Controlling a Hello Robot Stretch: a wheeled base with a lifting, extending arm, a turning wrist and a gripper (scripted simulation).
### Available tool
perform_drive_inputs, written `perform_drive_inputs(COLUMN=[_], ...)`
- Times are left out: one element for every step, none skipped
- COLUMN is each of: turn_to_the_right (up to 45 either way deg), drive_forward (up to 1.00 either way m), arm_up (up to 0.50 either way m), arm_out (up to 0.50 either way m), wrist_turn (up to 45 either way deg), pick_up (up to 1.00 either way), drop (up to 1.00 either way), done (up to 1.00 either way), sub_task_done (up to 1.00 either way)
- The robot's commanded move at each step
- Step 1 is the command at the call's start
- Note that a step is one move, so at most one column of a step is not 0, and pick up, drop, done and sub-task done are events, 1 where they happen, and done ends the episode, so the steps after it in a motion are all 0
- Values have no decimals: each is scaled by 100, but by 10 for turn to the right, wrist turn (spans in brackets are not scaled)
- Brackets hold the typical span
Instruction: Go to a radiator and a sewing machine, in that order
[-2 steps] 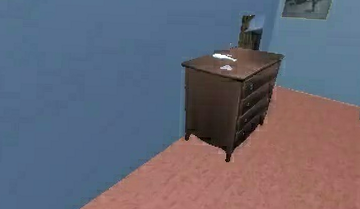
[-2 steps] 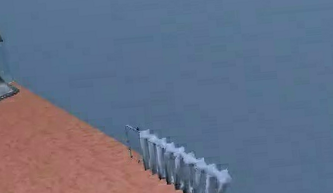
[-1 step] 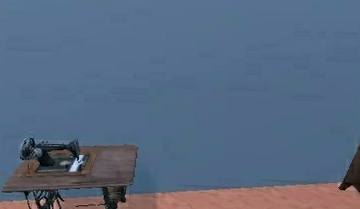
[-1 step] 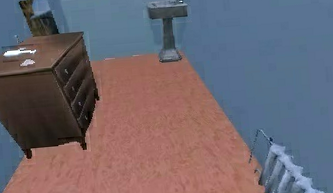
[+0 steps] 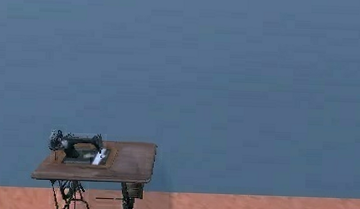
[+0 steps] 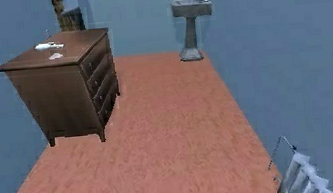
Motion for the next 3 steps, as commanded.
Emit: perform_drive_inputs(turn_to_the_right=[0,-270,0], drive_forward=[15,0,0], arm_up=[0,0,0], arm_out=[0,0,0], wrist_turn=[0,0,0], pick_up=[0,0,0], drop=[0,0,0], done=[0,0,100], sub_task_done=[0,0,0])
